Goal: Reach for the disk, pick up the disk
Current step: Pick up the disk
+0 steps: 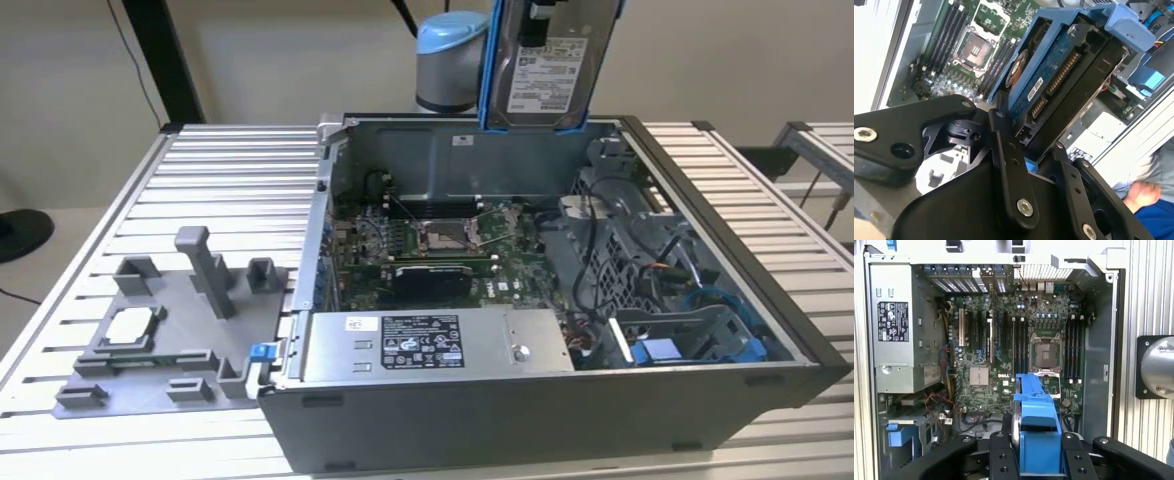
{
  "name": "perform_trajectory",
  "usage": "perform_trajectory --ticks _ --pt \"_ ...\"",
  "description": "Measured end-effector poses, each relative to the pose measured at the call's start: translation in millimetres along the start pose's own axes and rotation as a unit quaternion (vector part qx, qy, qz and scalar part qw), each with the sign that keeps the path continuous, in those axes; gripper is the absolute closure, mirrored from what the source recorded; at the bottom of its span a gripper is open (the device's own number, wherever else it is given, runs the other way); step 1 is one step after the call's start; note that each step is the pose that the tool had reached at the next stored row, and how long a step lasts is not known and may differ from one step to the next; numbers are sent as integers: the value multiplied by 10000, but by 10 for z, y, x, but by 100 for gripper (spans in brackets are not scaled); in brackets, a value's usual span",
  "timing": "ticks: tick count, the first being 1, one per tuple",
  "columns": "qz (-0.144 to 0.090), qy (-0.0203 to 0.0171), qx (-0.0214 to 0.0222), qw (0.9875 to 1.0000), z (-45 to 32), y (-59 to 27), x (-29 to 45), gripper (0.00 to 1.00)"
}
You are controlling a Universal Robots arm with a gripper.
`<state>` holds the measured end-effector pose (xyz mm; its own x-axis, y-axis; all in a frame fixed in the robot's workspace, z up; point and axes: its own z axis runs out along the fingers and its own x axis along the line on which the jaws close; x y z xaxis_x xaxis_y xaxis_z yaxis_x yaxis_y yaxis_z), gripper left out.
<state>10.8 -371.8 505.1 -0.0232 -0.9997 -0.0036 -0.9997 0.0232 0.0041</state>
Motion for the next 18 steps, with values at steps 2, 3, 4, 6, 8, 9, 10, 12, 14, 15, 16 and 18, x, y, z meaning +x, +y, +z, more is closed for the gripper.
perform_trajectory --ticks 2,3,4,6,8,9,10,12,14,15,16,18 --pt "0 -1 0 10000 0 -34 -1 100" --pt "1 -1 0 10000 0 -52 -1 100" --pt "0 0 0 10000 0 -71 -2 100" --pt "0 0 0 10000 0 -100 -2 100" --pt "0 -1 0 10000 0 -123 -3 100" --pt "0 0 0 10000 0 -135 -3 100" --pt "0 0 0 10000 -1 -150 -3 100" --pt "0 0 0 10000 -1 -193 -4 100" --pt "0 0 0 10000 -1 -244 -5 100" --pt "1 0 0 10000 -1 -275 -6 100" --pt "0 0 0 10000 -2 -308 -7 100" --pt "0 0 0 10000 -1 -375 -8 100"
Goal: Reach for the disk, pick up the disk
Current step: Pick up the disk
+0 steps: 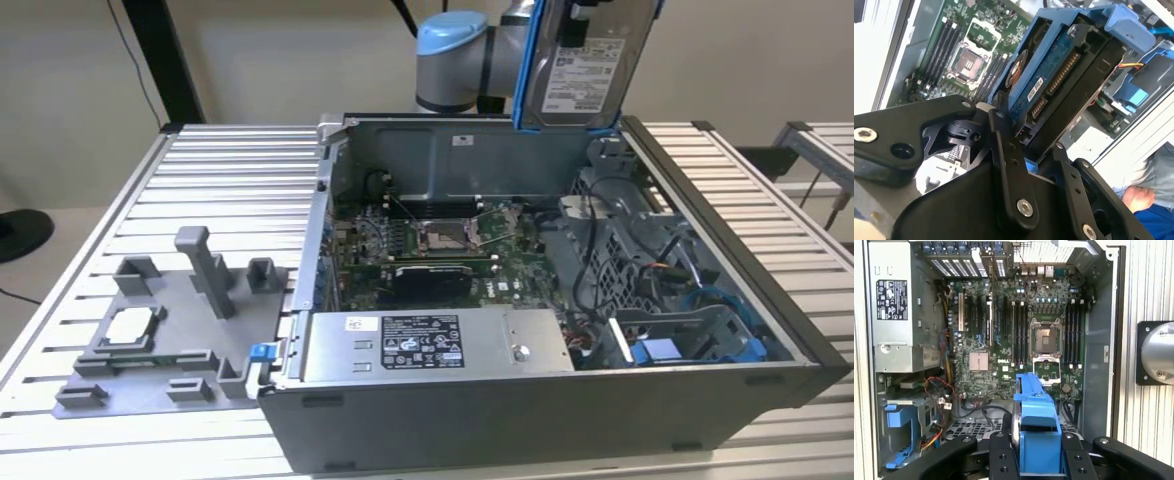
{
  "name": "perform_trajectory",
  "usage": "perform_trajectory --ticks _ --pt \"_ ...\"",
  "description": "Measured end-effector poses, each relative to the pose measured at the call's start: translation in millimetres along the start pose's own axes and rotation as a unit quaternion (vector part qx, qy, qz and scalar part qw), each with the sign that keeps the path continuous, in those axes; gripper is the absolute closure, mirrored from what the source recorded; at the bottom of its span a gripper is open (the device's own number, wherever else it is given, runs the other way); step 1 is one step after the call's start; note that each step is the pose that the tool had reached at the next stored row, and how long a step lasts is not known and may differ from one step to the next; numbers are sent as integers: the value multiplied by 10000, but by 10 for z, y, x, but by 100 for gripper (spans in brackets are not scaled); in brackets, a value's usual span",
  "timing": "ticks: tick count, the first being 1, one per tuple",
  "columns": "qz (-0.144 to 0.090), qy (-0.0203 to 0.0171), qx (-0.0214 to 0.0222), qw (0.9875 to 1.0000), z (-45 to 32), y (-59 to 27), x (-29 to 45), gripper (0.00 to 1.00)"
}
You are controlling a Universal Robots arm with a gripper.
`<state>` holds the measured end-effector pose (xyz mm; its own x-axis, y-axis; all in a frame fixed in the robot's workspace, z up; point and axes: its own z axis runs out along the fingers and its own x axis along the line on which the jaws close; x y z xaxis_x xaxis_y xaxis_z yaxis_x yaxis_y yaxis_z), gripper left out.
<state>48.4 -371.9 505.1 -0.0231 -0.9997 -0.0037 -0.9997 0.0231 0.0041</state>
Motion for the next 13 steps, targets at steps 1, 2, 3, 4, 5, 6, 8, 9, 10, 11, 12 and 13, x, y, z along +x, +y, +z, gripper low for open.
perform_trajectory --ticks 1,2,3,4,5,6,8,9,10,11,12,13 --pt "0 0 0 10000 0 -37 -1 100" --pt "0 0 0 10000 0 -73 -2 100" --pt "0 0 0 10000 0 -108 -3 100" --pt "1 0 0 10000 -1 -143 -3 100" --pt "0 0 0 10000 -1 -178 -4 100" --pt "0 0 0 10000 -1 -209 -5 100" --pt "1 0 0 10000 -1 -270 -6 100" --pt "0 0 0 10000 -1 -296 -7 100" --pt "0 0 0 10000 -1 -325 -8 100" --pt "1 0 0 10000 -2 -352 -8 100" --pt "1 0 0 10000 -2 -374 -9 100" --pt "1 0 0 10000 -2 -390 -9 100"
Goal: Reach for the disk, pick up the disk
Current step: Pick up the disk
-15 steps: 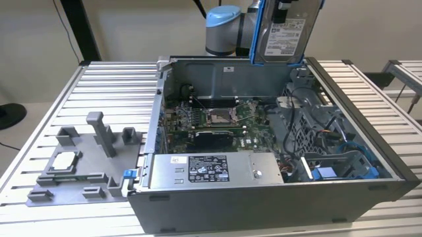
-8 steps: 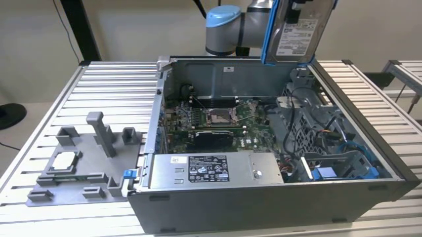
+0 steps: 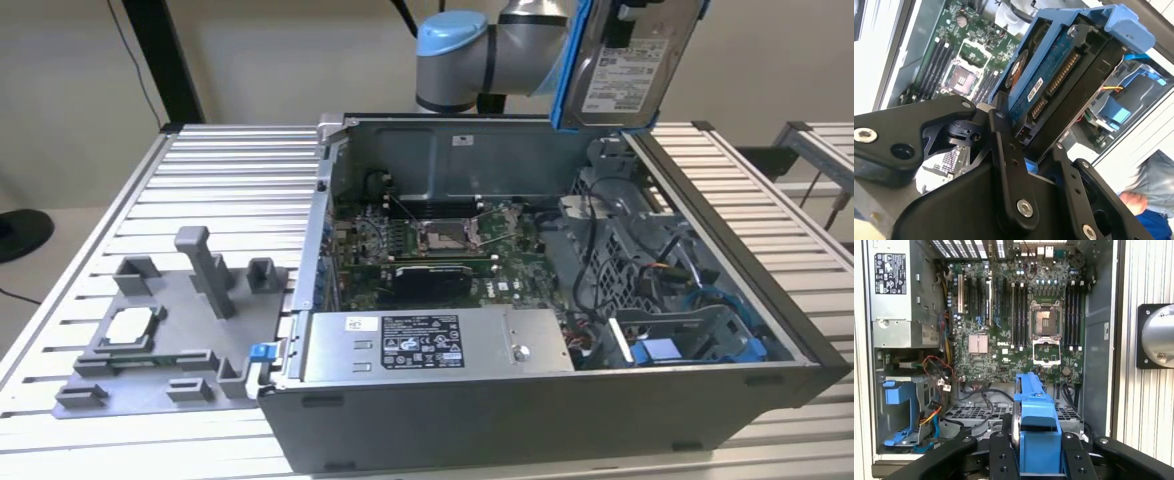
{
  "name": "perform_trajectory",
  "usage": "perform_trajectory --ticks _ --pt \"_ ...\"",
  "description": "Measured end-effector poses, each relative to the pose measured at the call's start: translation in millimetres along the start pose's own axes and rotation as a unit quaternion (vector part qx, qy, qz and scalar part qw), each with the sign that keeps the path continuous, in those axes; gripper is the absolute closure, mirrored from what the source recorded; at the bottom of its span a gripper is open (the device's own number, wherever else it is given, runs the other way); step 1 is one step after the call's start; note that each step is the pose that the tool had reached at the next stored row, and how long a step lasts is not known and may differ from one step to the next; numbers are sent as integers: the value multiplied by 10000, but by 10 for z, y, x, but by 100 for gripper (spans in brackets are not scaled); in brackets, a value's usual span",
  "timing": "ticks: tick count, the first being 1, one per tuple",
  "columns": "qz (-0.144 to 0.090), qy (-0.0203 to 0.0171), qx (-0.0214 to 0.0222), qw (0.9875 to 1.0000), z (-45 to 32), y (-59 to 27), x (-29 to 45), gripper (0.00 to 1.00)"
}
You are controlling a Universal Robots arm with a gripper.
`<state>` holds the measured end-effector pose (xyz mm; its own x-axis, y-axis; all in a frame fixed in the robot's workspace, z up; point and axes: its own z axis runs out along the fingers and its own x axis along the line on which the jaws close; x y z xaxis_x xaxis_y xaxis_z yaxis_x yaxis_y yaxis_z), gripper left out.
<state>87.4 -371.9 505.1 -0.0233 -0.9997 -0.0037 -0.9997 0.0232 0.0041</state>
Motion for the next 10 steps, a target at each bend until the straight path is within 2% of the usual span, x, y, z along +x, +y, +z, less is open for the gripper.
perform_trajectory --ticks 10 --pt "0 0 0 10000 0 -13 -1 100"
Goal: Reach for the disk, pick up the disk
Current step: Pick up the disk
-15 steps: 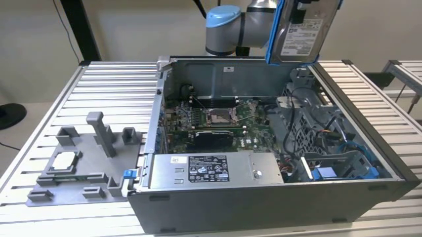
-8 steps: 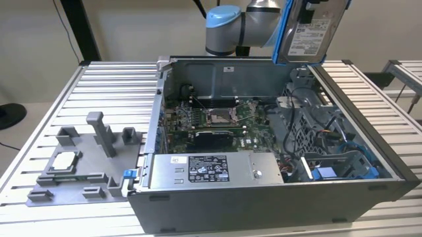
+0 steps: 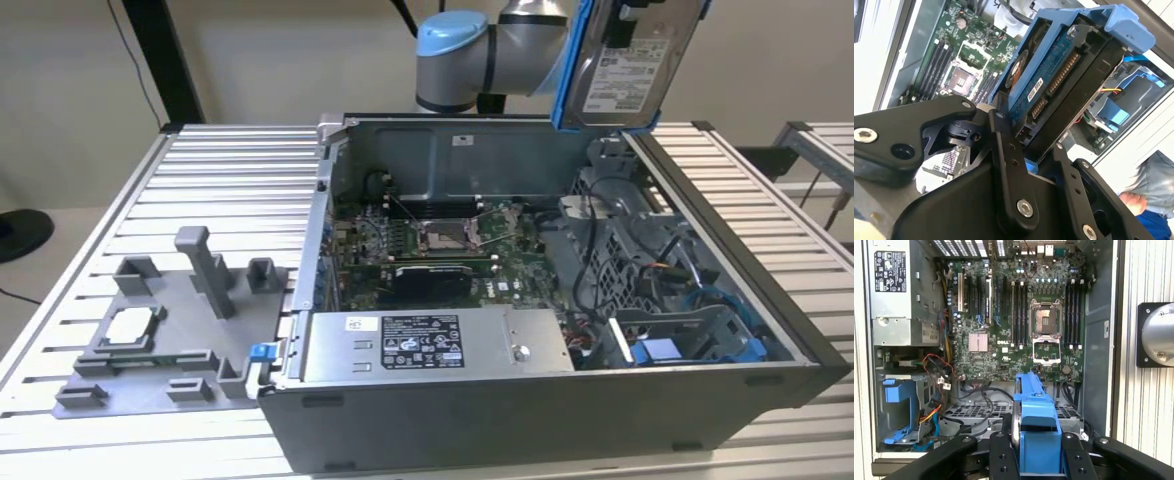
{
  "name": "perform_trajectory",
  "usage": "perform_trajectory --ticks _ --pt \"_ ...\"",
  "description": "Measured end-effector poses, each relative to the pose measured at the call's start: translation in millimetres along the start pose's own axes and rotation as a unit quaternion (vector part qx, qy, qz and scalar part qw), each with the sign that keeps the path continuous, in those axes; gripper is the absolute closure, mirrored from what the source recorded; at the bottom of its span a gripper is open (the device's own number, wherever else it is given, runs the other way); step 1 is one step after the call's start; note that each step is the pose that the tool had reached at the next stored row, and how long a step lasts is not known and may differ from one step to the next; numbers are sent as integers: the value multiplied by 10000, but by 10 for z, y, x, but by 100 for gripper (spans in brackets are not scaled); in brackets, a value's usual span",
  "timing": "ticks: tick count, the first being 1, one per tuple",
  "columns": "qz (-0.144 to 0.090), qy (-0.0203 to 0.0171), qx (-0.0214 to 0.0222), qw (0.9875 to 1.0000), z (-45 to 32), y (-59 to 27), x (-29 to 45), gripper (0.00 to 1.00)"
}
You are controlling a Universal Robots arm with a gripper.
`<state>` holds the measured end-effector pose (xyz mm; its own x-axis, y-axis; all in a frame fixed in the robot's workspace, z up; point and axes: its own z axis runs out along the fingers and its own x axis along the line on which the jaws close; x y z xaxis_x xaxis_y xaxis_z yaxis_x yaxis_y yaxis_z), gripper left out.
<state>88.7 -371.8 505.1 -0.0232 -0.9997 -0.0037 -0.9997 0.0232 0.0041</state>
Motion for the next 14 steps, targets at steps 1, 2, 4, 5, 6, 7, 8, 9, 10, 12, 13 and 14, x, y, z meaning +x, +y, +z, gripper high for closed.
perform_trajectory --ticks 1,2,4,5,6,7,8,9,10,12,13,14 --pt "0 1 0 10000 0 0 0 100" --pt "0 0 0 10000 0 -1 0 100" --pt "0 0 0 10000 0 -1 1 100" --pt "0 0 0 10000 0 -1 3 100" --pt "0 1 0 10000 -1 -1 7 100" --pt "0 1 0 10000 -1 -2 14 100" --pt "-1 0 0 10000 0 -2 26 100" --pt "0 1 0 10000 -1 -2 39 100" --pt "0 0 0 10000 0 -2 54 100" --pt "0 1 0 10000 -1 -3 87 100" --pt "0 0 0 10000 -1 -4 106 100" --pt "0 0 0 10000 -1 -4 126 100"
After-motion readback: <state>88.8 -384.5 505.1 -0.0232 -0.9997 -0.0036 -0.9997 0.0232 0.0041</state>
